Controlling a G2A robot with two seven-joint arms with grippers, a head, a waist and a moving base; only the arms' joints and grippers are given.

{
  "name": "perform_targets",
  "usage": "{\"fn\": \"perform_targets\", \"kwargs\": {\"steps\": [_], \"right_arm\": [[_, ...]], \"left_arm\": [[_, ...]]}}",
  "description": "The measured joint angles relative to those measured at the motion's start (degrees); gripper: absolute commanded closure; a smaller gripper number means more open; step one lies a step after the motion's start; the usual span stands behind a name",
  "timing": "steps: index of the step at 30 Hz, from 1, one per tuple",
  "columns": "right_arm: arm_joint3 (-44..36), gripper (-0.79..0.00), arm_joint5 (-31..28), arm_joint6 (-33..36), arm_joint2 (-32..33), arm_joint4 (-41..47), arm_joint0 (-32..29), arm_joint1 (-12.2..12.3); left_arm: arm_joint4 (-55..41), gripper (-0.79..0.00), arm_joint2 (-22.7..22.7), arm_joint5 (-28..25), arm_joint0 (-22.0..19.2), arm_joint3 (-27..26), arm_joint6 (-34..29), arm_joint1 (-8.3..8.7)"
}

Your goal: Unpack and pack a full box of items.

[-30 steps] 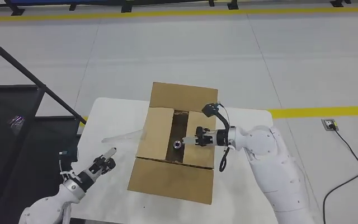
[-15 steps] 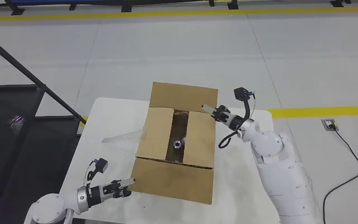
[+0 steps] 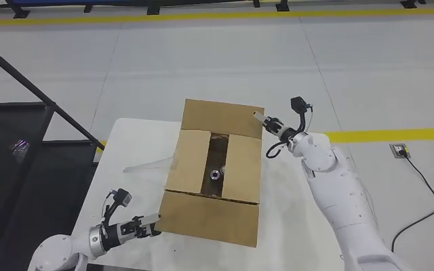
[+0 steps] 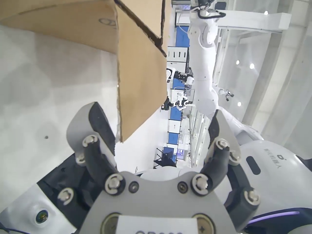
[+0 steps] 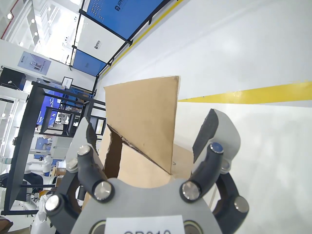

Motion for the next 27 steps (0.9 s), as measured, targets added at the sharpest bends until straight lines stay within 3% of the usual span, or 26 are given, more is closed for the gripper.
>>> {"fn": "perform_targets", "kwargs": {"steps": [6,13,22,27], "right_arm": [[10.76,-0.785,-5.03,1.11,-1.81,3.62,5.36,-1.16],[19.16,-0.785,-18.12,10.52,0.21,13.45,8.67,-1.02],[22.76,-0.785,-28.47,22.31,3.41,24.6,9.82,0.12],[22.01,-0.785,-30.7,27.31,4.45,29.48,9.51,0.75]], "left_arm": [[-1.7,-0.785,0.14,2.02,-0.6,-1.1,0.11,0.58],[-5.11,-0.785,-0.78,3.81,0.25,-3.81,2.17,1.14],[-10.74,-0.785,-1.62,14.85,-0.55,-6.39,9.27,1.62],[-12.09,-0.785,-0.95,17.42,-1.81,-6.53,15.04,1.66]]}}
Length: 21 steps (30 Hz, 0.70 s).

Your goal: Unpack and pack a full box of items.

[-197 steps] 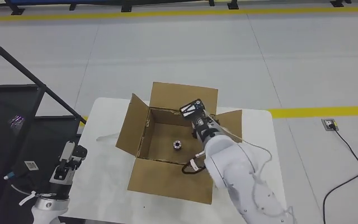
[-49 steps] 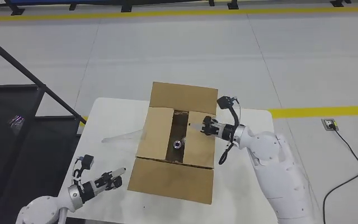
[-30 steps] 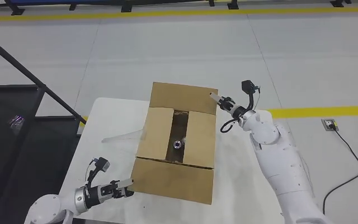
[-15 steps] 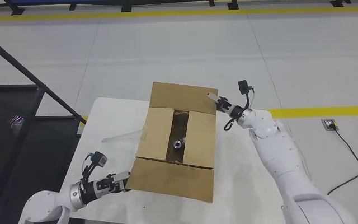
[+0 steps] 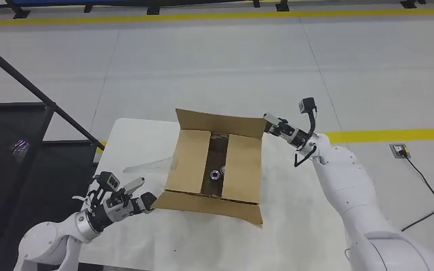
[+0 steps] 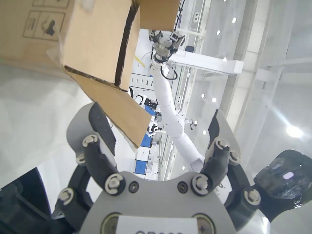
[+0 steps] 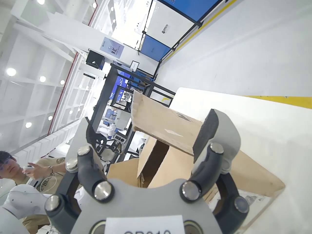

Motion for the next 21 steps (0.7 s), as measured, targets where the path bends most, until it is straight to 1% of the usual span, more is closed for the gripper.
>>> {"fn": "perform_targets", "kwargs": {"steps": [3,6,12,15,19,21], "right_arm": [[-2.77,-0.785,0.77,0.73,-0.43,1.83,-1.19,0.5],[-6.14,-0.785,1.1,1.02,-1.24,2.97,-2.75,1.17],[-14.48,-0.785,0.93,0.86,-3.18,5.17,-6.82,3.14],[-19.48,-0.785,1.71,1.64,-4.43,6.64,-9.06,4.4],[-24.92,-0.785,4.75,4.68,-6.06,8.68,-11.16,6.32],[-26.3,-0.785,6.38,6.3,-6.65,9.37,-11.49,7.05]], "left_arm": [[-0.46,-0.785,1.15,0.22,-0.45,-0.47,3.89,-0.12],[-0.3,-0.785,2.7,-0.66,-0.68,-0.93,7.43,-0.28],[0.85,-0.785,6.91,-1.67,-1.47,-1.31,14.39,-0.71],[1.64,-0.785,9.7,-1.8,-2.47,-1.19,17.58,-1.01],[2.9,-0.785,15.09,-1.85,-2.9,-2.55,23.86,-1.74],[3.03,-0.785,16.19,-1.74,-3.09,-2.73,25.42,-1.88]]}}
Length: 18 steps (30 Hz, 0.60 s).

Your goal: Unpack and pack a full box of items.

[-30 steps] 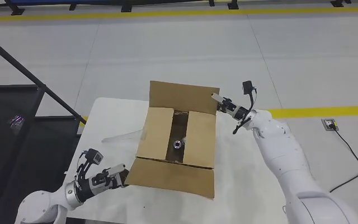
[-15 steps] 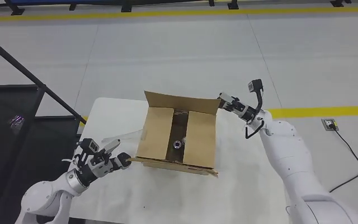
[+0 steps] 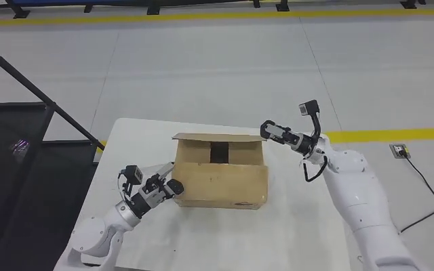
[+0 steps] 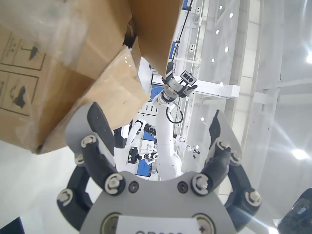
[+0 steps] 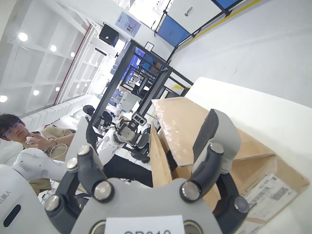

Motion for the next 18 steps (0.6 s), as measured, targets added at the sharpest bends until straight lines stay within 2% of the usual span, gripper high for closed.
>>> {"fn": "perform_targets", "kwargs": {"steps": [7,13,18], "right_arm": [[-0.04,-0.785,7.92,7.01,-2.69,1.1,1.44,1.35],[-0.07,-0.785,16.26,7.21,-5.51,0.66,2.7,0.83],[-1.47,-0.785,20.19,7.41,-7.08,1.37,2.27,0.52]], "left_arm": [[0.77,-0.785,1.28,-0.75,-0.51,0.33,2.31,-0.13],[1.82,-0.785,1.43,-3.18,-0.16,0.5,4.35,-0.19],[4.48,-0.785,2.05,-6.8,0.87,0.09,7.24,-0.32]]}}
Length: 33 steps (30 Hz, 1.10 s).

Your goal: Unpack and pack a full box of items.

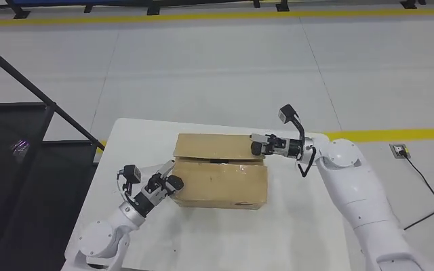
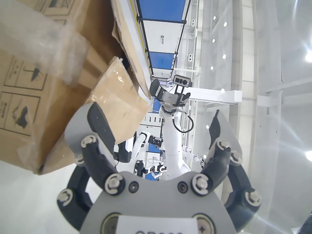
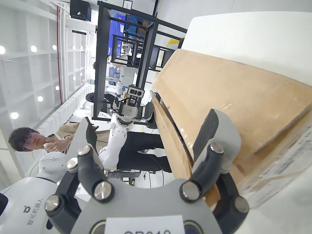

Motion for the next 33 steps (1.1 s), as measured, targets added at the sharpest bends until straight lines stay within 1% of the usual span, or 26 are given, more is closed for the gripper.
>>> {"fn": "perform_targets", "kwargs": {"steps": [7,10,13,18,23,28,33], "right_arm": [[-4.78,-0.785,2.0,0.26,-1.01,-0.49,-2.29,0.23],[-7.47,-0.785,2.8,-0.67,-0.85,-1.36,-4.05,0.58],[-10.3,-0.785,3.9,-1.59,-0.27,-2.43,-5.94,1.08],[-14.01,-0.785,6.42,-3.22,0.31,-4.02,-8.61,1.71],[-15.24,-0.785,8.19,-6.26,0.49,-5.2,-10.04,2.0],[-16.86,-0.785,4.76,-8.9,1.3,-4.2,-11.26,2.18],[-19.39,-0.785,5.21,-9.92,1.39,-3.09,-12.12,2.25]], "left_arm": [[5.8,-0.785,1.91,-6.06,1.58,-0.62,5.82,-0.36],[8.17,-0.785,2.71,-8.11,2.17,-0.78,8.32,-0.55],[9.69,-0.785,3.28,-9.08,2.46,-0.83,9.88,-0.69],[11.04,-0.785,3.96,-9.86,2.72,-0.93,11.5,-0.9],[11.18,-0.785,3.59,-10.45,3.09,-1.33,12.53,-1.0],[11.4,-0.785,2.61,-10.13,3.19,-1.45,12.33,-0.96],[11.72,-0.785,2.8,-9.86,2.76,-0.83,12.4,-1.08]]}}
